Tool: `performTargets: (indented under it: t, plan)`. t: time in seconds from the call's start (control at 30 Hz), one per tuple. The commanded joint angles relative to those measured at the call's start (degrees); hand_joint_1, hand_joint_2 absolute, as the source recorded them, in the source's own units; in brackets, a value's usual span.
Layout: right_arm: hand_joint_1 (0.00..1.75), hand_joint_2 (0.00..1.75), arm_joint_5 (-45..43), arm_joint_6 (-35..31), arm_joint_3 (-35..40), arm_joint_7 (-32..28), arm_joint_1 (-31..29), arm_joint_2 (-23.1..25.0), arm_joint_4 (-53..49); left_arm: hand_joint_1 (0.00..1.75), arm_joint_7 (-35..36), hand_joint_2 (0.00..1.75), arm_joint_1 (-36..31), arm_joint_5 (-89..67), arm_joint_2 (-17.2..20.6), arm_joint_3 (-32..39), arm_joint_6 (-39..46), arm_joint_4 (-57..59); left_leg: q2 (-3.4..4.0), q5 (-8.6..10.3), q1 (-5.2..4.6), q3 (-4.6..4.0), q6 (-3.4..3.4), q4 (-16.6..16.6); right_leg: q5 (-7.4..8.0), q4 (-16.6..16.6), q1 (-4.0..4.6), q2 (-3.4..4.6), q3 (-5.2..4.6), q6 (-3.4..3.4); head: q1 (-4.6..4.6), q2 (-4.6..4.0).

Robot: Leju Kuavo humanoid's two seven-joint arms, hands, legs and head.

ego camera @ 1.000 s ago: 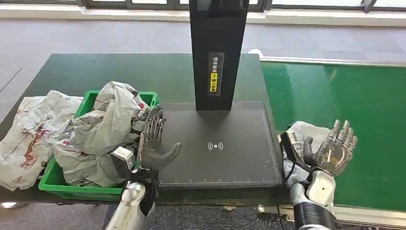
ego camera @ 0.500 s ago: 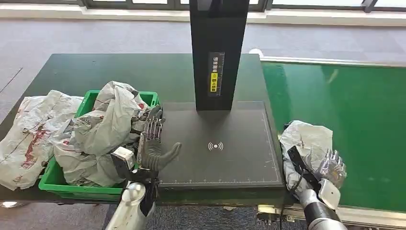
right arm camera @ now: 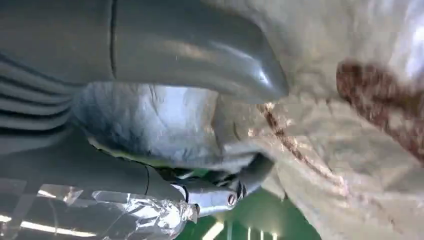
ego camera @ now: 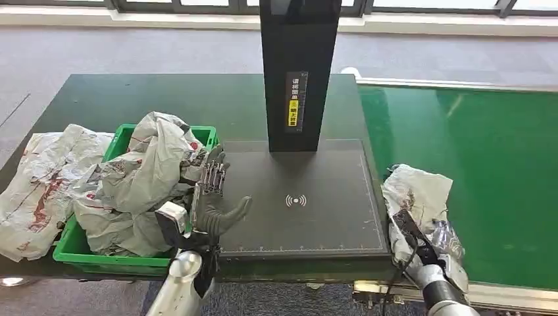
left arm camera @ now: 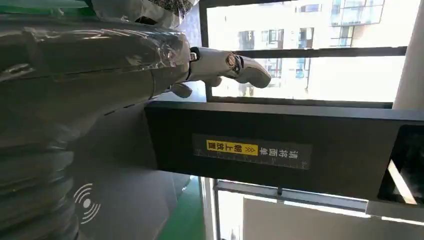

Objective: Moved the parcel from conveyor to table for the left to box.

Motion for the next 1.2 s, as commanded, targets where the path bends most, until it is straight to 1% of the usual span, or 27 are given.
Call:
performTargets:
  t: [0.03,0.1,0.13,0.17,0.33,0.47,0.63,0.7,0.77,0.8,0.87,0.9,0.93,0.97,1.0,1.03,1.07,1.1,1.17,1.2]
  plan:
    - [1.75,1.75,-1.7,2.5,-5.4,-3.5,-0.4,0.0,3.9,0.00,0.2,1.75,2.4,0.1,-2.8,-1.1,-0.2,2.6,0.02,-0.07,0.01,0.24,0.09,-0.1,0.00,-0.1,0.02,0.04,0.27,0.02,0.00,0.02]
    - [1.75,1.75,-2.8,2.3,-5.7,-7.3,-0.6,0.5,3.5,0.00,0.2,1.75,2.6,0.2,-2.8,-1.1,0.0,2.4,0.07,-0.14,0.02,0.31,0.06,0.0,-0.02,-0.1,0.02,0.08,0.33,0.02,0.00,0.00]
    - [1.75,1.75,-2.8,2.3,-5.7,-7.3,-0.6,0.5,3.5,0.00,0.2,1.75,2.6,0.2,-2.8,-1.1,0.0,2.4,0.07,-0.14,0.02,0.35,0.06,-0.1,-0.01,-0.1,0.02,0.07,0.38,0.01,0.00,0.00]
    - [1.75,1.75,-4.5,2.4,-6.5,-10.2,-0.9,1.0,3.2,0.00,0.2,1.75,2.9,0.0,-2.8,-1.0,0.0,2.0,0.08,-0.14,0.03,0.40,0.06,-0.1,0.00,-0.2,0.04,0.07,0.42,0.00,0.00,0.00]
    - [1.75,1.75,-4.5,2.4,-6.5,-10.2,-0.9,1.0,3.2,0.00,0.2,1.75,2.9,0.0,-2.8,-1.0,0.0,2.0,0.21,-0.18,0.02,0.61,0.02,-0.1,-0.02,-0.2,0.08,0.21,0.59,-0.01,0.00,0.00]
    - [1.75,1.75,-4.5,2.4,-6.5,-10.2,-0.9,1.0,3.2,0.00,0.2,1.75,2.9,0.0,-2.8,-1.0,0.0,2.0,0.33,-0.21,0.01,0.57,-0.03,-0.1,0.00,-0.1,0.17,0.31,0.52,0.01,0.00,0.02]
    - [1.75,1.75,-4.5,2.4,-6.5,-10.2,-0.9,1.0,3.2,0.00,0.2,1.75,2.9,0.0,-2.8,-1.0,0.0,2.0,0.32,-0.23,0.07,0.59,-0.04,-0.1,-0.02,-0.1,0.16,0.29,0.54,0.00,0.00,0.00]
    - [1.75,1.75,-6.1,1.9,-7.1,-13.9,-1.2,1.4,2.8,0.00,0.2,1.75,3.0,0.0,-2.8,-0.9,0.1,1.8,0.31,-0.21,0.12,0.60,-0.02,-0.1,0.00,-0.2,0.15,0.29,0.57,0.00,0.00,0.00]
    - [1.75,1.75,-10.6,3.2,-8.5,-22.6,-2.0,2.9,1.8,0.00,0.2,1.75,3.5,-0.1,-2.8,-0.5,0.1,1.2,0.36,-0.23,0.15,0.54,-0.05,0.0,0.00,-0.1,0.16,0.34,0.51,0.00,0.00,0.00]
    - [1.75,1.75,-12.0,4.3,-8.9,-25.0,-2.3,3.4,1.5,0.00,0.2,1.75,3.6,-0.1,-2.8,-0.5,-0.1,1.0,0.41,-0.24,0.14,0.57,-0.03,0.0,0.01,-0.1,0.16,0.39,0.55,0.00,0.00,0.00]
    - [1.75,1.75,-17.2,8.9,-10.1,-33.2,-3.0,5.2,-0.1,0.00,0.2,1.75,3.8,-0.4,-2.8,-0.2,-0.7,0.8,0.53,-0.25,0.11,0.55,-0.03,0.0,0.04,-0.1,0.12,0.51,0.49,-0.01,0.00,0.00]
    - [1.75,1.75,-18.6,10.2,-10.6,-35.0,-3.3,5.6,-0.4,0.00,0.2,1.75,3.7,-0.4,-2.8,-0.2,-0.8,0.8,0.58,-0.26,0.11,0.53,-0.04,0.0,0.04,-0.1,0.11,0.55,0.45,0.00,0.00,0.00]
    - [1.75,1.75,-23.5,14.4,-8.5,-35.0,-2.4,7.2,-5.2,0.00,0.2,1.75,3.7,-0.6,-2.8,-0.1,-1.0,0.9,0.55,-0.24,0.10,0.48,-0.06,0.0,0.05,0.0,0.08,0.52,0.40,0.00,0.00,0.00]
    - [1.75,1.75,-30.1,17.9,-4.9,-35.0,-0.7,8.5,-10.4,0.00,0.2,1.75,3.6,-0.5,-2.8,0.0,-1.3,1.1,0.63,-0.26,0.10,0.50,-0.07,0.0,0.06,-0.1,0.09,0.61,0.38,-0.02,0.00,0.00]
    - [1.75,1.75,-33.2,19.6,-3.1,-35.0,0.1,8.8,-12.4,0.00,0.2,1.75,3.5,-0.6,-2.8,0.0,-1.5,1.2,0.49,-0.23,0.09,0.46,-0.07,0.0,0.04,0.0,0.08,0.47,0.36,-0.01,0.00,0.02]
    - [1.75,1.75,-41.5,22.0,1.7,-35.0,2.4,9.2,-17.2,0.00,0.2,1.75,3.3,-0.7,-2.8,0.1,-2.0,1.5,0.49,-0.25,0.09,0.50,-0.08,-0.1,0.02,0.0,0.09,0.47,0.38,-0.03,0.00,0.00]
    - [1.75,1.75,-45.9,21.8,5.7,-35.0,3.6,9.0,-19.8,0.00,0.2,1.75,3.1,-0.7,-2.8,0.2,-2.1,1.7,0.38,-0.19,0.09,0.46,-0.08,0.0,0.03,0.0,0.10,0.38,0.39,-0.01,0.00,0.00]
    - [1.75,1.75,-48.5,22.3,7.5,-35.0,4.3,9.0,-21.4,0.00,0.2,1.75,3.0,-0.6,-2.8,0.3,-2.3,1.8,0.42,-0.23,0.11,0.54,-0.08,-0.1,0.00,-0.1,0.13,0.42,0.45,-0.03,0.00,0.02]
    - [1.75,1.75,-55.8,22.9,13.1,-35.0,6.9,9.5,-28.0,0.00,0.2,1.75,2.3,-0.6,-2.8,0.7,-2.9,2.5,0.46,-0.24,0.07,0.55,-0.08,-0.1,-0.03,0.0,0.11,0.47,0.42,-0.04,0.00,0.00]
    - [1.75,1.75,-57.3,23.4,14.2,-35.0,7.2,9.7,-29.4,0.00,0.2,1.75,2.1,-0.6,-2.8,0.9,-3.1,2.7,0.43,-0.21,0.07,0.47,-0.08,-0.1,-0.01,0.0,0.10,0.43,0.35,-0.04,0.00,0.00]
